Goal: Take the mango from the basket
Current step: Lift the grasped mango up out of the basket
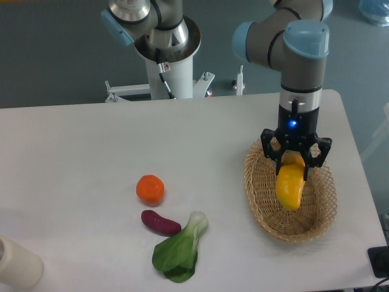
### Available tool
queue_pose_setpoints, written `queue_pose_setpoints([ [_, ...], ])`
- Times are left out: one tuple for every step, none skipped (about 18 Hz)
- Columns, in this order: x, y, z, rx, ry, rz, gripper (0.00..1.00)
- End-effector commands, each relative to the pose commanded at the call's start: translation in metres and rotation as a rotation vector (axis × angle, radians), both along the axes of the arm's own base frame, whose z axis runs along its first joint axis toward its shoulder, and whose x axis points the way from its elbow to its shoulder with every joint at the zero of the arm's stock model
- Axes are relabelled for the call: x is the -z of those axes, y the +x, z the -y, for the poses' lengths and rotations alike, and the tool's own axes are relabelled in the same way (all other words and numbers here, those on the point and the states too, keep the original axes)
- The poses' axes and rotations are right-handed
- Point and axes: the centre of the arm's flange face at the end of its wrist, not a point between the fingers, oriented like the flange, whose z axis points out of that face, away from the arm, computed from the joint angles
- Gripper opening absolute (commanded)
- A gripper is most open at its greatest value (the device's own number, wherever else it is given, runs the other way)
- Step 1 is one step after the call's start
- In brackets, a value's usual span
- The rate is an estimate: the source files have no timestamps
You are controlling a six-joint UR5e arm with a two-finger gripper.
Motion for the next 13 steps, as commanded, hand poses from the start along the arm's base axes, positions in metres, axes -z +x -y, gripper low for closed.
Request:
queue_pose_setpoints([
  [-0.0006, -0.0008, -0.0004, 0.000, 0.001, -0.001, 0.38],
  [-0.0006, -0.0008, -0.0004, 0.001, 0.000, -0.002, 0.38],
  [0.0002, -0.0006, -0.0002, 0.001, -0.002, -0.001, 0.38],
  [0.0002, -0.0006, -0.0002, 0.001, -0.002, -0.001, 0.38],
  [0.0009, -0.0004, 0.0000, 0.001, -0.002, 0.000, 0.38],
  [0.0017, -0.0001, 0.0001, 0.001, -0.003, 0.002, 0.38],
  [0.0032, 0.0010, -0.0003, 0.002, -0.005, 0.004, 0.38],
  [0.0040, 0.0013, -0.0002, 0.002, -0.006, 0.005, 0.38],
  [0.0041, 0.0018, -0.0008, 0.002, -0.007, 0.005, 0.38],
  [0.0040, 0.0019, -0.0009, 0.003, -0.006, 0.005, 0.38],
  [0.0033, 0.0010, -0.0003, 0.002, -0.005, 0.004, 0.38],
  [0.0018, 0.0010, -0.0013, 0.003, -0.004, 0.001, 0.38],
  [0.0017, 0.0004, -0.0005, 0.002, -0.004, 0.001, 0.38],
])
